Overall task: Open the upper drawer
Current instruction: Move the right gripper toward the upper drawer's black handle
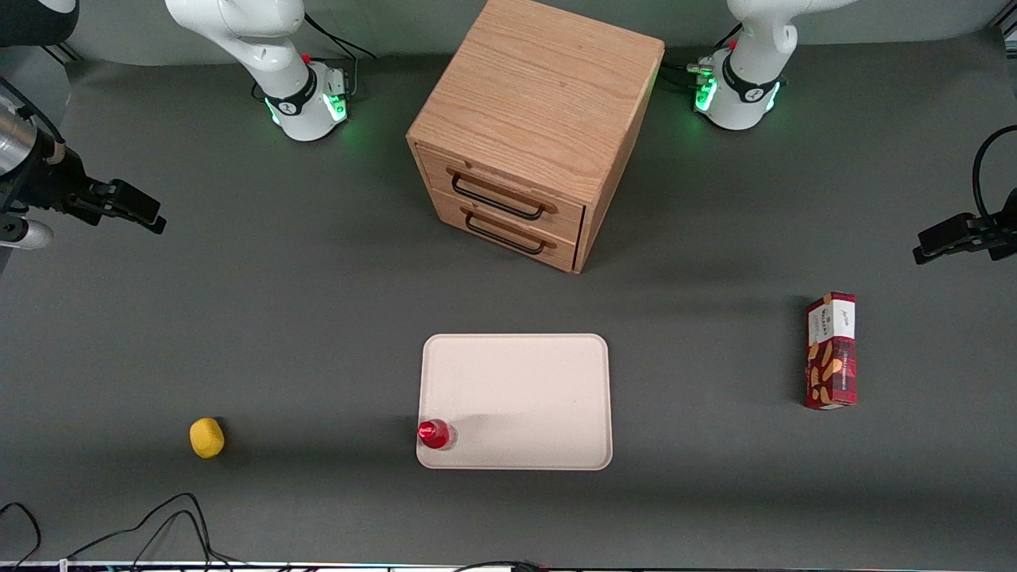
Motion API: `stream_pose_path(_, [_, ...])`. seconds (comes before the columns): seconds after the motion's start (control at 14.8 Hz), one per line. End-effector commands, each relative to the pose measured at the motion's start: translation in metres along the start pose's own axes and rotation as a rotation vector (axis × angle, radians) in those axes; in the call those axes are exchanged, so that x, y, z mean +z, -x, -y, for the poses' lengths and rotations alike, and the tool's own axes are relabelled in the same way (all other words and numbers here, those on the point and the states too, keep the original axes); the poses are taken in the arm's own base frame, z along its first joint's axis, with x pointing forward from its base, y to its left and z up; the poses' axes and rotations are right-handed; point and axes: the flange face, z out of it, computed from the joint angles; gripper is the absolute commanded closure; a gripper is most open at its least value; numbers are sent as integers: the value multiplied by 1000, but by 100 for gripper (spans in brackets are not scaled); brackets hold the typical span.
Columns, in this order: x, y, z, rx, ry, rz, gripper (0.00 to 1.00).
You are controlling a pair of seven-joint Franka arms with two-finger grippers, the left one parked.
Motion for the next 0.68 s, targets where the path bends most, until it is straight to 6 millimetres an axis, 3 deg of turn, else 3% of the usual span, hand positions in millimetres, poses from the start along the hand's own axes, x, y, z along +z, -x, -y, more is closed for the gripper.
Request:
stream_pose_path(0.0, [-2,2,1,-22,-13,-1,0])
stream_pose_path(0.2, [6,-4,18,-53,-26,0,0])
stream_pose_path(0.41, [5,1,88,-192,-111,12,0])
stream_pose_path(0.61, [5,21,177,-525,-117,0,0])
